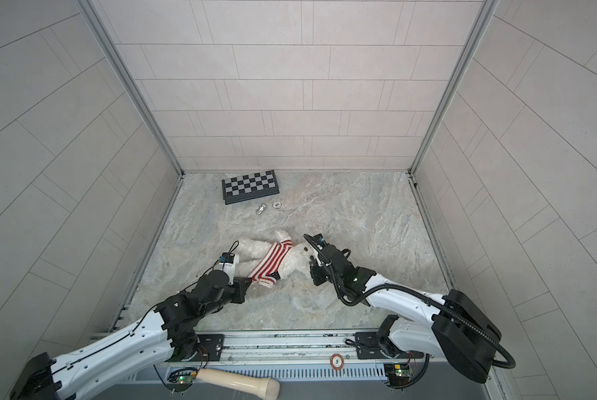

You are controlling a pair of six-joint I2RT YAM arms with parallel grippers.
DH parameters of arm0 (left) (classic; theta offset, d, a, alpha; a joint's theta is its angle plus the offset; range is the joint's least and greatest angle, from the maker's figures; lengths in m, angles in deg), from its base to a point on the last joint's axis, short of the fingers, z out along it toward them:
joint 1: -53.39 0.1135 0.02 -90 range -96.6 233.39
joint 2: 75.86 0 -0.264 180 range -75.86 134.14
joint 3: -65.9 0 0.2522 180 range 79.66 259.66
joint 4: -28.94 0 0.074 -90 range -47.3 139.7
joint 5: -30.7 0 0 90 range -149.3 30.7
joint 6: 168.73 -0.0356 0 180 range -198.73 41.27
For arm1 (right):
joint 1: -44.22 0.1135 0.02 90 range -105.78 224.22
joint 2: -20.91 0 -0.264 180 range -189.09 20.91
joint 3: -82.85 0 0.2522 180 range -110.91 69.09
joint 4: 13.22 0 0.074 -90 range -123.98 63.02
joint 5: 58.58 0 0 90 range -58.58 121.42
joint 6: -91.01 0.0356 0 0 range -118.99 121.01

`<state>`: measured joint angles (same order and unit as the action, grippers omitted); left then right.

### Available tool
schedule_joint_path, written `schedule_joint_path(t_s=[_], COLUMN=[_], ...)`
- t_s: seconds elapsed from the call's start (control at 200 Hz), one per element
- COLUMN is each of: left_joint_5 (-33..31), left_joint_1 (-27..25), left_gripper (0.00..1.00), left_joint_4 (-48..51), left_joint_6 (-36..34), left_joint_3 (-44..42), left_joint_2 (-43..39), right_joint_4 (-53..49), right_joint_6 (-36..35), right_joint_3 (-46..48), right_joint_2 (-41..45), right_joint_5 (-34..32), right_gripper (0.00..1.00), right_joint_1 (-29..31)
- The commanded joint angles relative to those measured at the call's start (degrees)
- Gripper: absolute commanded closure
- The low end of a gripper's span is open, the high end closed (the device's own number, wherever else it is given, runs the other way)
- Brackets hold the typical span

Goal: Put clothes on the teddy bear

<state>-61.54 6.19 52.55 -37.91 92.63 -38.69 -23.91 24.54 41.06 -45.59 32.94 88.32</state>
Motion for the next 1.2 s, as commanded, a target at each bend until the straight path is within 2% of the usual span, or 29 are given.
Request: schedule_joint_path(t_s=[0.0,0.12,0.325,0.421,0.476,0.611,0.666,0.701,0.741,0.856,0.981,1.196], left_joint_5=[1.56,3.42,2.10,1.01,0.04,-5.14,-6.62,-5.80,-4.25,-2.54,-6.39,-10.20], left_joint_1=[0.57,-0.90,-2.03,-2.10,-2.16,-5.03,-6.73,-7.74,-8.85,-14.44,-21.14,-21.79], left_gripper=[1.00,1.00,1.00,0.75,0.63,0.57,0.63,0.70,0.73,0.82,0.89,1.00], left_joint_4=[-2.12,-6.39,-8.88,-8.19,-6.84,0.53,3.74,5.04,5.57,2.48,-3.64,-9.85], left_joint_6=[-1.79,-2.37,-1.94,-1.88,-2.14,-2.51,-2.39,-2.03,-0.91,4.67,7.76,10.46], left_joint_3=[1.44,2.85,5.11,5.48,5.48,5.66,5.75,5.67,5.13,2.37,1.88,3.73], left_joint_2=[2.22,7.37,12.72,12.46,10.96,2.36,-1.46,-3.27,-4.50,-4.01,1.59,14.12], right_joint_4=[-0.19,1.31,0.80,0.81,0.70,0.31,0.44,0.53,0.53,0.61,1.12,0.01], right_joint_6=[-1.02,-0.04,0.43,0.30,0.27,0.30,0.44,0.43,0.46,0.64,1.23,1.52], right_joint_3=[-0.11,-0.82,-1.94,-2.05,-1.98,-2.22,-2.19,-2.23,-2.32,-2.47,-2.47,-3.17], right_joint_2=[-0.69,-2.78,-3.63,-3.50,-3.33,-2.75,-2.54,-2.49,-2.41,-2.54,-3.23,-3.31], right_joint_5=[0.03,2.20,2.19,2.08,2.17,1.91,1.67,1.49,1.44,1.13,1.19,1.04], right_gripper=[1.00,1.00,1.00,1.00,1.00,1.00,1.00,1.00,1.00,1.00,1.00,1.00], right_joint_1=[-0.92,-0.69,0.11,0.11,0.16,0.28,0.29,0.29,0.33,0.38,0.57,0.86])
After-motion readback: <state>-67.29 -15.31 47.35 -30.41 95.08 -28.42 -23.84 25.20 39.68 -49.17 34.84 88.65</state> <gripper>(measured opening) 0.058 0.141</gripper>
